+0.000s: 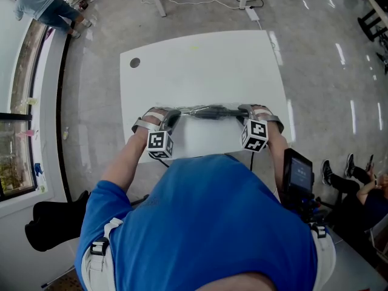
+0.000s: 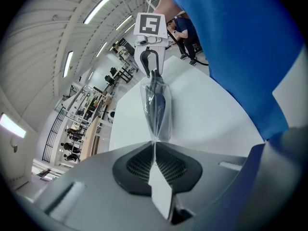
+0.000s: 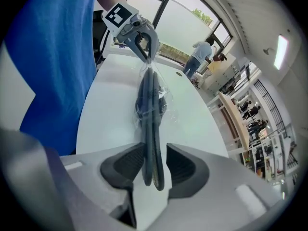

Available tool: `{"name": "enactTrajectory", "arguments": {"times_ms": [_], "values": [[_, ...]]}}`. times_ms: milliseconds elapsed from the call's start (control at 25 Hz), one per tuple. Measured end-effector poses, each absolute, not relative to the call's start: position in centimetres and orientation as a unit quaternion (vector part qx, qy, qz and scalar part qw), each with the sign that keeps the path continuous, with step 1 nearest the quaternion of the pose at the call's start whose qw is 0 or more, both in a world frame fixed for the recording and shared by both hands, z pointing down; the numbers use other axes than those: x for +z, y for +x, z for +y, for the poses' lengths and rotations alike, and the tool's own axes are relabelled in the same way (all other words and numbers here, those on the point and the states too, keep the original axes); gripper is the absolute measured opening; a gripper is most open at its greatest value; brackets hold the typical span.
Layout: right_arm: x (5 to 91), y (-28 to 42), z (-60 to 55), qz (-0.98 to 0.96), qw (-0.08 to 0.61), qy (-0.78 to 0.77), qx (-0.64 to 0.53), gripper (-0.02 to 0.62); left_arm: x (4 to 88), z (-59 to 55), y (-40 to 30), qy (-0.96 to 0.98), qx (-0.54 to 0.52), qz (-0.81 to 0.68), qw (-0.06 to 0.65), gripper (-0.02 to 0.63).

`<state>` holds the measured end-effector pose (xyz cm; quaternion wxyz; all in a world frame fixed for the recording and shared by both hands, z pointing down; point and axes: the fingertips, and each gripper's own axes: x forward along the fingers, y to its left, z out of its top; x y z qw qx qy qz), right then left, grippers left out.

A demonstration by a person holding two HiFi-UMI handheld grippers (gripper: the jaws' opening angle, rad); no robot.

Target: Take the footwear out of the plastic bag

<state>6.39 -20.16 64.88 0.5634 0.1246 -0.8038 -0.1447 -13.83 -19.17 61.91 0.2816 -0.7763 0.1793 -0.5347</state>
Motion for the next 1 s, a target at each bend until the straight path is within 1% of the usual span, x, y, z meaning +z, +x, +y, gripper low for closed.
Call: {"name": "enactTrajectory", "arguments": {"times_ms": [480, 560, 640, 1000], "values": [[67.4, 3.3, -20.3, -0.797, 0.585, 0.071, -0.133, 0.128, 61.8, -19.8, -13.8, -0.775, -0.538, 0.176, 0.281, 0.017], [67.7, 3.5, -20.7, -0.794, 0.589, 0.078, -0.130, 0.099, 61.9, -19.8, -13.9, -0.775, -0.539, 0.174, 0.279, 0.015], [67.9, 3.9, -20.7, -0.794, 0.589, 0.084, -0.125, 0.088, 62.0, -19.7, -14.0, -0.774, -0.539, 0.176, 0.282, 0.015], [67.5, 7.3, -20.0, -0.794, 0.590, 0.116, -0.085, 0.079, 62.1, -20.1, -15.2, -0.767, -0.545, 0.188, 0.282, 0.012]]}}
